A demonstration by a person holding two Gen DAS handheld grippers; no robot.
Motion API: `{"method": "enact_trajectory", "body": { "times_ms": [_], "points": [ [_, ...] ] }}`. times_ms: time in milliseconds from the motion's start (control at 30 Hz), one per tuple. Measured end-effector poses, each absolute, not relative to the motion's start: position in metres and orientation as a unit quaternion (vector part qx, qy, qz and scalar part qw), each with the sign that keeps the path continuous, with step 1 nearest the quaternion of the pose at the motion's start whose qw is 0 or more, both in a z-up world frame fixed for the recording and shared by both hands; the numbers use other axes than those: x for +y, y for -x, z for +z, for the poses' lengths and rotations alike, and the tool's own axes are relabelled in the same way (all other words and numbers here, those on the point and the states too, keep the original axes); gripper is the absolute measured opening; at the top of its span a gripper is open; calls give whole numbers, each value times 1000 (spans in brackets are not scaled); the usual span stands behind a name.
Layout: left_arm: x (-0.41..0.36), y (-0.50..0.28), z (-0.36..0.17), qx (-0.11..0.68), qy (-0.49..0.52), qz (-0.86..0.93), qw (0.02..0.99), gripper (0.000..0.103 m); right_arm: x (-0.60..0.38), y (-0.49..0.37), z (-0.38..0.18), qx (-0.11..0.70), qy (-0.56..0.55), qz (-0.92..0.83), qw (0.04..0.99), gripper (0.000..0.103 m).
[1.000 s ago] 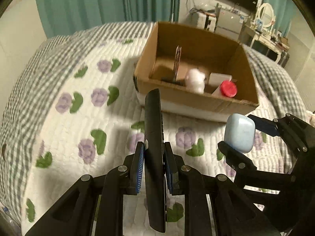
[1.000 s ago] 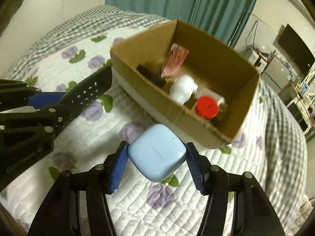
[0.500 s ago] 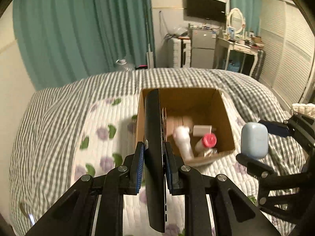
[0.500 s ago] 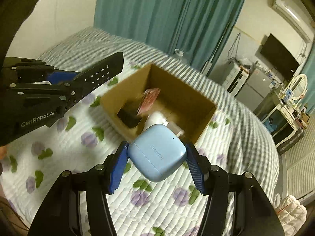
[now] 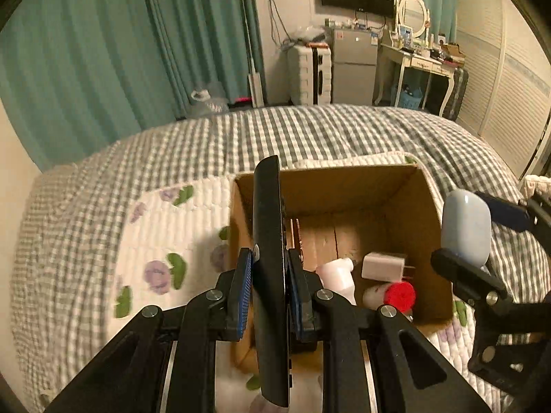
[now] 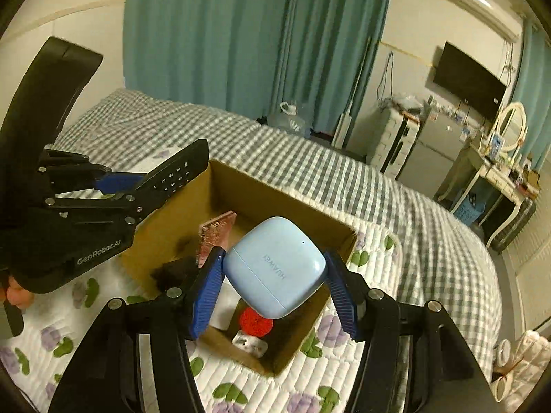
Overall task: Organize rigid objects
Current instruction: 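Lower the black remote and blue earbud case into the box and release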
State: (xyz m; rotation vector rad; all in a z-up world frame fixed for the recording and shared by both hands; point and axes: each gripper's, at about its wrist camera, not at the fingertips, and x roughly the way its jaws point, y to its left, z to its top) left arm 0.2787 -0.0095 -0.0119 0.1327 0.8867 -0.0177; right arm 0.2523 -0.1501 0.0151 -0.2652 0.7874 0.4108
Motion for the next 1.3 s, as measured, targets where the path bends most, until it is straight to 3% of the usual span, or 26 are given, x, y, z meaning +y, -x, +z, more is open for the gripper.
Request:
{"method": "enact_trajectory", "body": {
  "times_ms": [267,533,567,667,1300],
  "points": [
    [-11,-303,-54,454,-58,-19,889,20,-152,-278,-33,409,131,192,883,58],
    [-27,-302,-49,439,-92,-31,893,23,-154,-290,-53,420,117,181,881,58],
    [-28,-301,-46,435,-95,-28,895,26,-154,-290,-52,420,116,181,882,58],
    [-23,-296,-37,430,-85,-24,899,48,-152,-289,-47,418,118,181,882,58],
    [-7,-283,-30,391,-90,-10,916,48,-148,-328,-61,432,50,149,888,58]
  ]
}}
